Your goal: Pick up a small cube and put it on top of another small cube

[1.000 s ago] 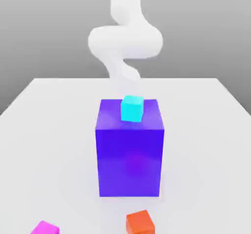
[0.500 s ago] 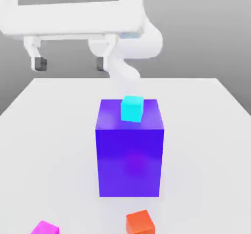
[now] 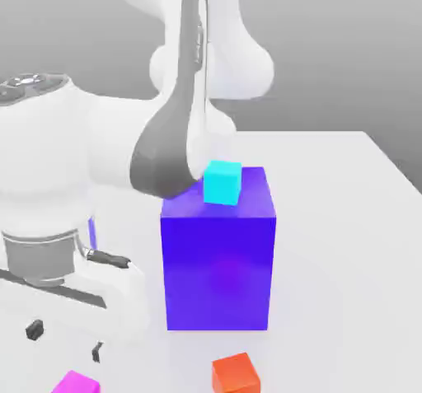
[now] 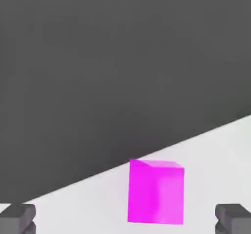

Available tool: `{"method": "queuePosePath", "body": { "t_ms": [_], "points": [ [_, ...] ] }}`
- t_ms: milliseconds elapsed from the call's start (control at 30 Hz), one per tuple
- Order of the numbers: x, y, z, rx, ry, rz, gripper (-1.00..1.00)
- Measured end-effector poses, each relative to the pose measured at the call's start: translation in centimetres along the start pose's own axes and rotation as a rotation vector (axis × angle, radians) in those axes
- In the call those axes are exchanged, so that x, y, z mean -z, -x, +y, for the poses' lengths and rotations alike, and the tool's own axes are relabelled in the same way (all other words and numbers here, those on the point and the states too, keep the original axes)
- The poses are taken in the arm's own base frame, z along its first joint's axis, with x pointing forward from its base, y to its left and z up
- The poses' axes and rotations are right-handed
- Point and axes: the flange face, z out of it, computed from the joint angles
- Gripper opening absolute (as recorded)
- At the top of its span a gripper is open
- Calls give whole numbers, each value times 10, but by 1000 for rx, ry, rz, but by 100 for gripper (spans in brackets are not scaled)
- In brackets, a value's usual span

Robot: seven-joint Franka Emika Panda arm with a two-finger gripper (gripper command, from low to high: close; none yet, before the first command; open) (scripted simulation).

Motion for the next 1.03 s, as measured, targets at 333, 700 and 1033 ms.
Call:
{"method": "queuePosePath", "body": {
  "t_ms": [333, 700, 1033],
  "points": [
    [-72, -2, 6, -9, 17, -10, -100],
    [16, -91, 35, -366, 20, -8, -100],
    [-16, -144, 62, -591, 18, -6, 100]
  ]
}}
